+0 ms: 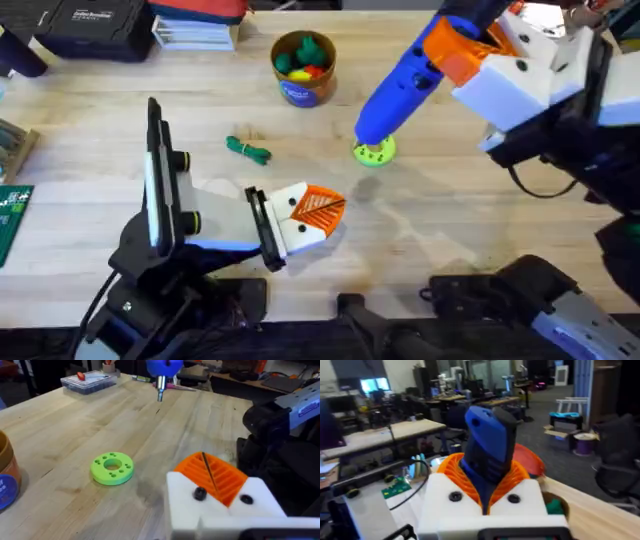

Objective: Pick up the gripper from the table and insert it into the empty holder that is missing its gripper. Then pick up a screw, insert it into the mounting hole, and use the screwdriver to tighten it. Finally, clean up the table by picking up the vegetable and placing it into the bucket.

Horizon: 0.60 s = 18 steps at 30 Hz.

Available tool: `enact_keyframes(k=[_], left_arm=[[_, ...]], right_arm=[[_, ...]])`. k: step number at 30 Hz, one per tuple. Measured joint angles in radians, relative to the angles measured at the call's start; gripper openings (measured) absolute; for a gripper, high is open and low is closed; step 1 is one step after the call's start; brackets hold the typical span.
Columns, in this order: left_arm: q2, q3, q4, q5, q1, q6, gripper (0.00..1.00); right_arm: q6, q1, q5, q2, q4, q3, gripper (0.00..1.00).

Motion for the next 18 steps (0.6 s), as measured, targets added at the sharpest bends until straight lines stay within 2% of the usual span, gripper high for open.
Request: enact_keyframes(k=[12,18], left_arm=[[0.000,0.000,0.000,0.000,0.000,0.000,0.009],[0.000,0.000,0.000,0.000,0.000,0.000,0.009]], right_arm=[[0.001,0.232,0.000,0.241,0.342,0.000,0.031],[0.003,0.311,-0.005,0.311,0.398,0.000,0.031]])
